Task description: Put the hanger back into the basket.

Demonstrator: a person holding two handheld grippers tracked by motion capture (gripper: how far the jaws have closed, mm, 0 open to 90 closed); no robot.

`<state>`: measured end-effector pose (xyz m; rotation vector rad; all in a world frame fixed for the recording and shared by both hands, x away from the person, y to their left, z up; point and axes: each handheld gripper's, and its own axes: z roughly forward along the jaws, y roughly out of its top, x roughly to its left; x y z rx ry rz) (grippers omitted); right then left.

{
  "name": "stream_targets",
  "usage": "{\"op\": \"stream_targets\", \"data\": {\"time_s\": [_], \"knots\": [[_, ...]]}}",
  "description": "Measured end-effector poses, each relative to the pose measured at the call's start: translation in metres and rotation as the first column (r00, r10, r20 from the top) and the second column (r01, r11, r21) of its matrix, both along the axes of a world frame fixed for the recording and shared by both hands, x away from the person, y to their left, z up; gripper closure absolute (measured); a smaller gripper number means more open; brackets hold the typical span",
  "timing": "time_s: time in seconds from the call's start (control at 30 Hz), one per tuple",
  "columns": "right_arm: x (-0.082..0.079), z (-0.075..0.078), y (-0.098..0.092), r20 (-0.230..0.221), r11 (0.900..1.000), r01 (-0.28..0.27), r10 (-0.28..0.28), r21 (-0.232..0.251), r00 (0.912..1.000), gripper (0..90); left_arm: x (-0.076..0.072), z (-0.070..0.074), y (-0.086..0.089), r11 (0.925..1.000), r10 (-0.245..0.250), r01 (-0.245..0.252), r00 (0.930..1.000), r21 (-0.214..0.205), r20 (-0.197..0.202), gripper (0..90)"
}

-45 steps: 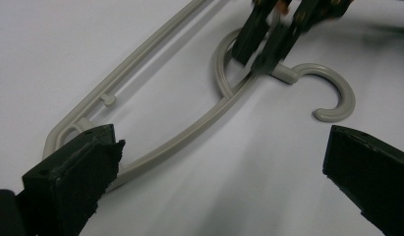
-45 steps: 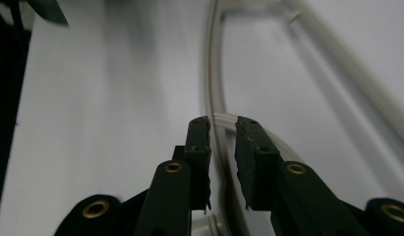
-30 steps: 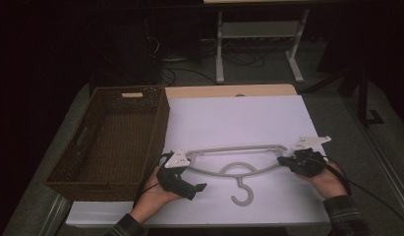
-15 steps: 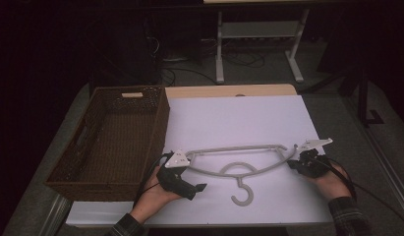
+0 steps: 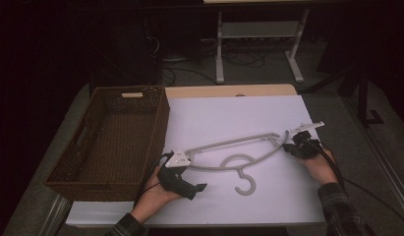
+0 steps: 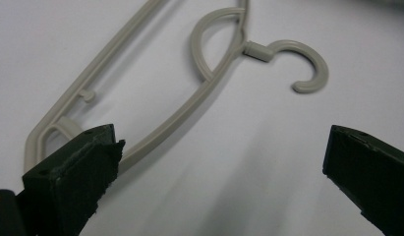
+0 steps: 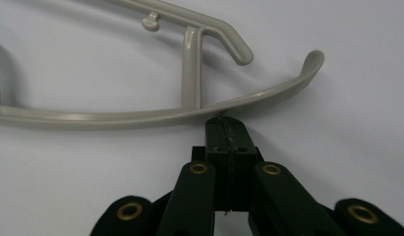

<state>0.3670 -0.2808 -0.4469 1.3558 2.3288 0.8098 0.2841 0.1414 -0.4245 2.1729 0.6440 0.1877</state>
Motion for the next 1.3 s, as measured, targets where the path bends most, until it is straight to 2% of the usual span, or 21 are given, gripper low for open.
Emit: {"op": "stream_targets", "data": {"time_s": [0.2, 0.33, 0.43, 0.5, 0.53, 0.57, 0.6, 0.63, 0.7, 0.73, 0.77, 0.8, 0.83, 0.97, 1.0, 1.03, 1.07, 1.17, 1.3], "knots": [[0.033, -0.003, 0.015, 0.012, 0.9995, 0.017, -0.017, 0.027, 0.9998, 89.9, 0.000, -0.001, 0.000, 1.0000, -0.006, 0.006, 1.0000, -0.008, -0.004, 0.1], [0.042, -0.005, 0.019, 0.021, 0.9987, 0.026, -0.027, 0.044, 0.9994, 89.9, 0.000, -0.001, 0.000, 0.9999, -0.008, 0.008, 1.0000, -0.009, -0.003, 0.4], [0.042, -0.005, 0.020, 0.030, 0.9988, 0.025, -0.026, 0.043, 0.9992, 89.9, 0.000, -0.001, 0.000, 0.9999, -0.008, 0.008, 1.0000, -0.012, -0.006, 0.4], [0.037, -0.002, 0.020, 0.035, 0.9990, 0.015, -0.017, 0.042, 0.9993, 89.8, 0.002, -0.001, 0.001, 0.9999, -0.003, 0.003, 1.0000, -0.012, -0.003, 0.3], [0.028, 0.004, 0.019, 0.053, 0.9990, 0.003, -0.005, 0.045, 0.9986, 84.1, 0.002, 0.000, 0.000, 0.9999, -0.003, 0.003, 1.0000, -0.013, 0.002, 0.3], [0.028, 0.004, 0.019, 0.053, 0.9990, 0.003, -0.005, 0.045, 0.9986, 84.1, 0.002, 0.000, 0.000, 0.9999, -0.003, 0.003, 1.0000, -0.013, 0.002, 0.3], [0.018, 0.012, 0.017, 0.066, 0.9966, -0.012, 0.007, 0.082, 0.9978, 76.7, 0.003, 0.000, 0.000, 0.9999, -0.005, 0.005, 1.0000, -0.011, 0.003, 0.3], [0.018, 0.012, 0.017, 0.066, 0.9966, -0.012, 0.007, 0.082, 0.9978, 76.7, 0.003, 0.000, -0.001, 0.9999, -0.008, 0.008, 1.0000, -0.011, 0.002, 0.3], [0.007, 0.021, 0.017, 0.084, 0.9949, -0.036, 0.028, 0.095, 0.9960, 66.8, 0.004, 0.001, -0.002, 0.9999, -0.009, 0.009, 1.0000, -0.009, 0.001, 0.3], [-0.007, 0.030, 0.017, 0.099, 0.9882, -0.069, 0.055, 0.137, 0.9936, 57.4, 0.005, 0.001, -0.003, 0.9999, -0.012, 0.012, 0.9999, -0.009, 0.003, 0.3], [-0.007, 0.030, 0.017, 0.099, 0.9882, -0.069, 0.055, 0.137, 0.9936, 57.4, 0.005, 0.001, -0.004, 0.9999, -0.011, 0.011, 0.9999, -0.007, 0.001, 0.3], [-0.021, 0.037, 0.017, 0.128, 0.9815, -0.094, 0.073, 0.167, 0.9891, 47.3, 0.005, 0.001, -0.005, 1.0000, -0.009, 0.009, 1.0000, -0.003, 0.004, 0.3], [-0.021, 0.037, 0.017, 0.128, 0.9815, -0.094, 0.073, 0.167, 0.9891, 47.3, 0.006, 0.002, -0.006, 1.0000, -0.007, 0.007, 0.9999, 0.001, 0.010, 0.3], [-0.049, 0.044, 0.019, 0.165, 0.9754, -0.112, 0.081, 0.190, 0.9829, 31.1, 0.010, 0.004, -0.010, 0.9998, -0.012, 0.012, 0.9996, 0.018, 0.025, 0.4], [-0.058, 0.044, 0.019, 0.173, 0.9732, -0.129, 0.096, 0.190, 0.9802, 26.4, 0.012, 0.005, -0.012, 0.9996, -0.017, 0.017, 0.9992, 0.022, 0.037, 2.7], [-0.058, 0.044, 0.019, 0.173, 0.9732, -0.129, 0.096, 0.190, 0.9802, 26.4, 0.012, 0.005, -0.012, 0.9996, -0.017, 0.017, 0.9992, 0.022, 0.037, 5.9], [-0.063, 0.044, 0.020, 0.180, 0.9737, -0.133, 0.099, 0.185, 0.9786, 25.0, 0.014, 0.006, -0.013, 0.9996, -0.017, 0.016, 0.9991, 0.022, 0.040, 5.9], [-0.076, 0.042, 0.021, 0.190, 0.9721, -0.147, 0.112, 0.182, 0.9754, 21.1, 0.019, 0.005, -0.014, 0.9992, -0.022, 0.020, 0.9987, 0.036, 0.045, 14.2], [-0.088, 0.040, 0.024, 0.196, 0.9717, -0.155, 0.119, 0.178, 0.9732, 20.7, 0.029, 0.003, -0.015, 0.9989, -0.016, 0.013, 0.9984, 0.045, 0.054, 22.6]]}}
